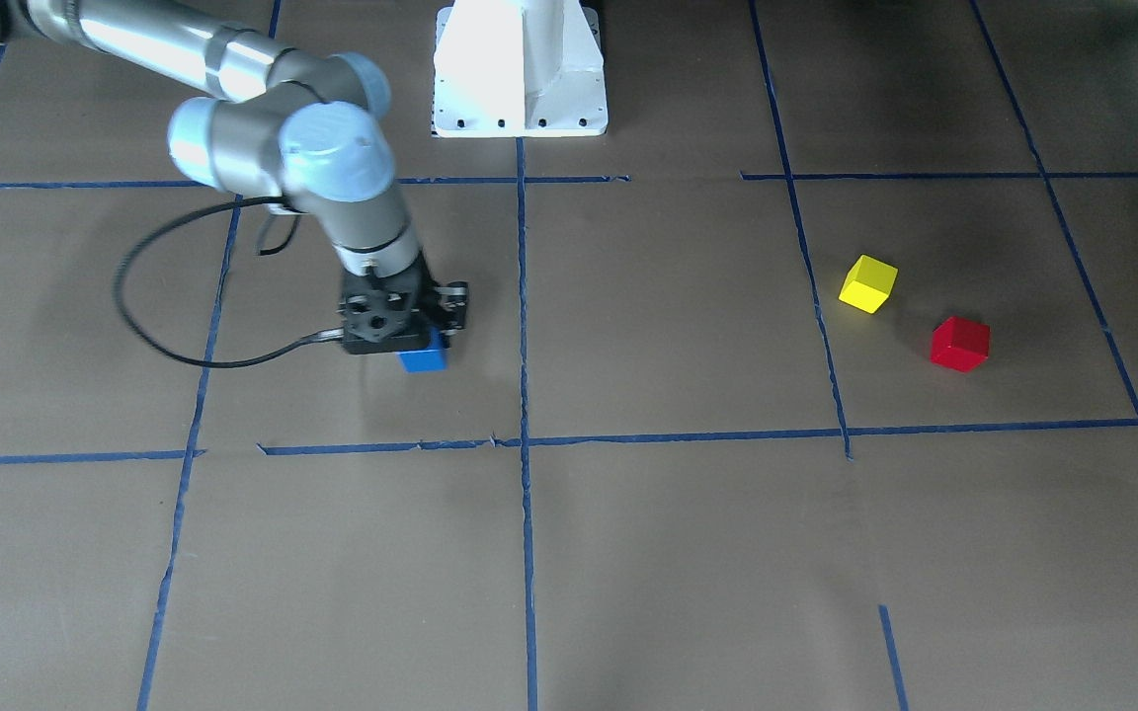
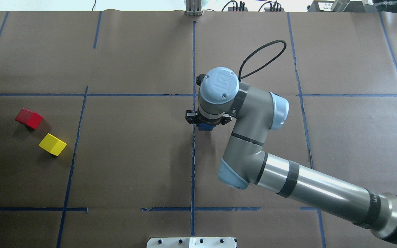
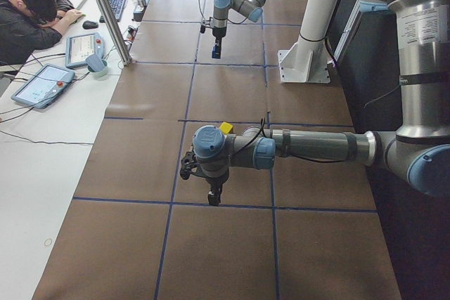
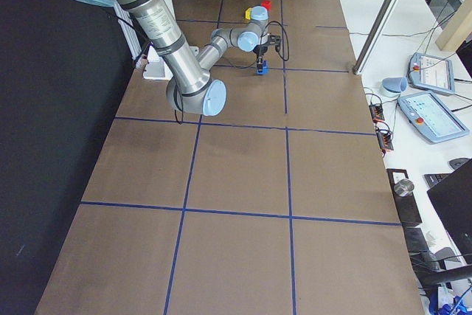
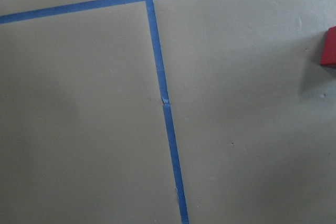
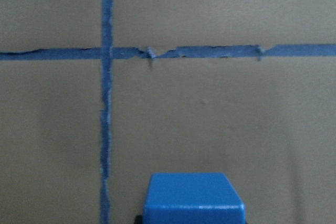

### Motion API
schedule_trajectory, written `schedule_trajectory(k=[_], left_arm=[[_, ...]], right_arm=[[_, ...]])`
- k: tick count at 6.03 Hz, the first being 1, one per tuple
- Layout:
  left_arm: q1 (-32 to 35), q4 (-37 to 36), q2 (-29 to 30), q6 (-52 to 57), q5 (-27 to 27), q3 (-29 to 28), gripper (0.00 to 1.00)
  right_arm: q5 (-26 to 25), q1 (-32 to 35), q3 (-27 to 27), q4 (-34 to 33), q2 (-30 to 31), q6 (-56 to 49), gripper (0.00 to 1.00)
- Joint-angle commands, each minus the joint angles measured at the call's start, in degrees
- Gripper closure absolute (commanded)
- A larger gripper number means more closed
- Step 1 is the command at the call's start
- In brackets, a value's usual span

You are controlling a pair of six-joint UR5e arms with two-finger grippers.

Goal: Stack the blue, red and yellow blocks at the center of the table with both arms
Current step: 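Carry the blue cube with the right gripper to the table centre and set it down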

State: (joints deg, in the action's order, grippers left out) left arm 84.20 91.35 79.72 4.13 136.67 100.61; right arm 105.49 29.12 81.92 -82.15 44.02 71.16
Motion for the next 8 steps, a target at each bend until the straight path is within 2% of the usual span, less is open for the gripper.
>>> schedule_trajectory(k=[1,2,3,4,6,7,8], left_arm=[[0.0,0.0,0.0,0.0,0.0,-0.1,0.00],[0.0,0.1,0.0,0.0,0.0,-0.1,0.00],[0.0,0.1,0.0,0.0,0.0,-0.1,0.00],[0.0,0.1,0.0,0.0,0.0,-0.1,0.00],[0.0,0.1,0.0,0.0,0.0,-0.1,0.00],[0.0,0.1,0.0,0.0,0.0,-0.1,0.00],[-0.1,0.1,0.0,0.0,0.0,-0.2,0.00]], right_arm=[[-1.1,-1.8,-2.6,-0.1,-2.4,0.8,0.89],[-3.0,-2.3,-2.6,-0.1,-2.6,0.7,0.70],[-3.9,-2.7,-2.6,-0.1,-2.7,0.7,0.20],[-4.0,-2.7,-2.6,-0.1,-2.8,0.5,0.04],[-3.9,-2.2,-1.8,-0.6,-2.9,-0.2,0.01],[-3.2,0.2,0.6,-4.0,-3.2,-0.8,0.01],[-2.0,3.9,3.0,-9.0,-3.1,-6.2,0.01]])
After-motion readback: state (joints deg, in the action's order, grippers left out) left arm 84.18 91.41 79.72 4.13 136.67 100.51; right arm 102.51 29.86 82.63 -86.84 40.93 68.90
